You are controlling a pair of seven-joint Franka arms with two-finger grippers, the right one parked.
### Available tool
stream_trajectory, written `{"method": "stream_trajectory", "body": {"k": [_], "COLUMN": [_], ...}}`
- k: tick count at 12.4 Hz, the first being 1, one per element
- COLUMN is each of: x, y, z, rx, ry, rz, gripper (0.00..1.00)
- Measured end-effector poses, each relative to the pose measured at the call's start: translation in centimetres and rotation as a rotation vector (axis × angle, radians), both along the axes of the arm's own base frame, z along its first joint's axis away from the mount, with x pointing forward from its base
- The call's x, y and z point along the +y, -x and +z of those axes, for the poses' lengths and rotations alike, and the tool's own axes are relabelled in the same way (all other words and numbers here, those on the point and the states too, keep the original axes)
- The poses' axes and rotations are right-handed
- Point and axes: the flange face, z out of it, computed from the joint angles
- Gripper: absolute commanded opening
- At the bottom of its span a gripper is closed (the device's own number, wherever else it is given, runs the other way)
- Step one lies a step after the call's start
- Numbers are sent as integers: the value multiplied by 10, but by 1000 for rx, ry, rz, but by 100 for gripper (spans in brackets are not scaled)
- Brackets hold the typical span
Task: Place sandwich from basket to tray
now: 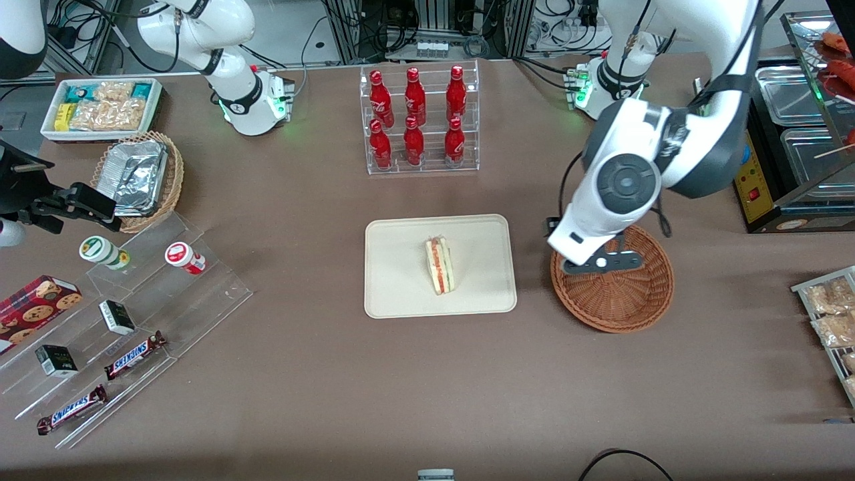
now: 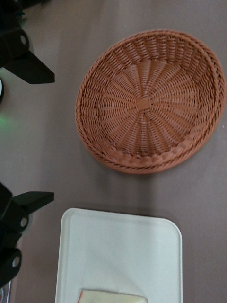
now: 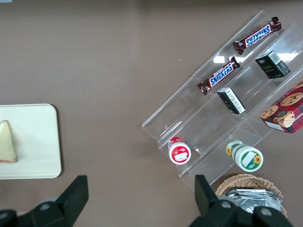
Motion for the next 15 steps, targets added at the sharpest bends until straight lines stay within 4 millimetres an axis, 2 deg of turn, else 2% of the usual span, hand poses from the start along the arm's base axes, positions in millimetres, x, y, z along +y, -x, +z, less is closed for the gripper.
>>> {"method": "stream_trajectory", "body": {"k": [4, 8, 12, 15], "x": [60, 120, 169, 212], "y": [2, 20, 34, 34], "z": [33, 86, 139, 162], "rx": [12, 35, 6, -37], "ry": [53, 79, 80, 80], "rz": [-38, -74, -51, 14], "gripper": [100, 100, 100, 100]}}
